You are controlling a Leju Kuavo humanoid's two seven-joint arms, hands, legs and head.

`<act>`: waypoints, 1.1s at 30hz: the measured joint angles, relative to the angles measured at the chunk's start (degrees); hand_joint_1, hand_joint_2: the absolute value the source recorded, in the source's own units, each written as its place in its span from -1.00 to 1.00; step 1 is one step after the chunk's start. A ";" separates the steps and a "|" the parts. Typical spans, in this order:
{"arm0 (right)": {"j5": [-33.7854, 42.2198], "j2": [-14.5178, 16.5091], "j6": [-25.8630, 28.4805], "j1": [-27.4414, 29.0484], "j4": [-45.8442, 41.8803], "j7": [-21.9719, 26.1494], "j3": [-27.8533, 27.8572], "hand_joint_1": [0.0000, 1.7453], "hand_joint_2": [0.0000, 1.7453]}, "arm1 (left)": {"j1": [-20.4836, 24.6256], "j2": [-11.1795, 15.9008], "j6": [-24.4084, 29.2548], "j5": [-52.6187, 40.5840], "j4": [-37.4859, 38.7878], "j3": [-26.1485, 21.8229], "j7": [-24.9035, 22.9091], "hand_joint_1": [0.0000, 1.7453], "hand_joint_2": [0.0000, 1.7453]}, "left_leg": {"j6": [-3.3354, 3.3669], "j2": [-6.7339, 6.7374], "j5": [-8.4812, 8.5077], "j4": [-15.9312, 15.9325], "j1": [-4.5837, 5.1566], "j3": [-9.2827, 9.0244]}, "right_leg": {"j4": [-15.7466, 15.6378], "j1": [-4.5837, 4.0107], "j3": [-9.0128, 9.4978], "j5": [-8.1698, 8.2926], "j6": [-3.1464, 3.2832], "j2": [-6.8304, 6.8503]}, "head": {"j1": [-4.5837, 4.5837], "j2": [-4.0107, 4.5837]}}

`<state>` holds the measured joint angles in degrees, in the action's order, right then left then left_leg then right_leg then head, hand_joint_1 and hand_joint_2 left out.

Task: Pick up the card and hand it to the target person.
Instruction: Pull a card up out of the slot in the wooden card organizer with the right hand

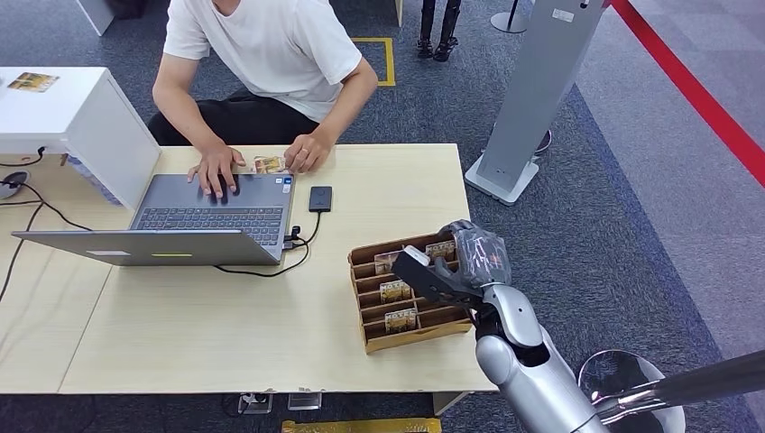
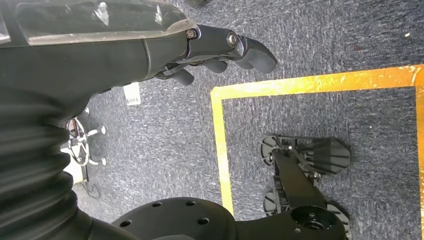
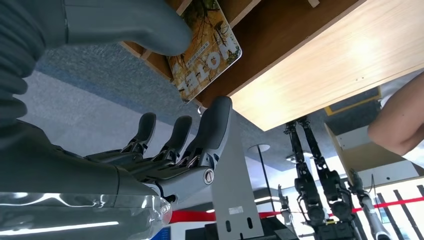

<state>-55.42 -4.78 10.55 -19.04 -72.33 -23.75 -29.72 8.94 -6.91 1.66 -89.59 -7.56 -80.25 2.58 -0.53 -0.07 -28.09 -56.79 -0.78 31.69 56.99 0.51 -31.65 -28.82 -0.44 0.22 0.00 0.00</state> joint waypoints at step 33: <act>-1.55 1.10 11.87 2.35 -3.19 8.89 1.43 -0.24 1.00 | -0.33 0.12 0.78 -0.03 0.07 -1.89 0.56 -1.00 1.00 | 0.01 0.02 -0.04 -0.01 0.02 -0.02 | 0.03 0.02 0.00 -0.04 0.01 -0.02 | 0.00 0.00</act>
<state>-56.97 -3.68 22.42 -16.69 -75.51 -14.86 -28.29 8.61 -6.79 2.45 -89.63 -7.50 -82.14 3.14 -0.52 -0.05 -28.12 -56.80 -0.76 31.67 57.02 0.53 -31.65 -28.86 -0.43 0.20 0.00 0.00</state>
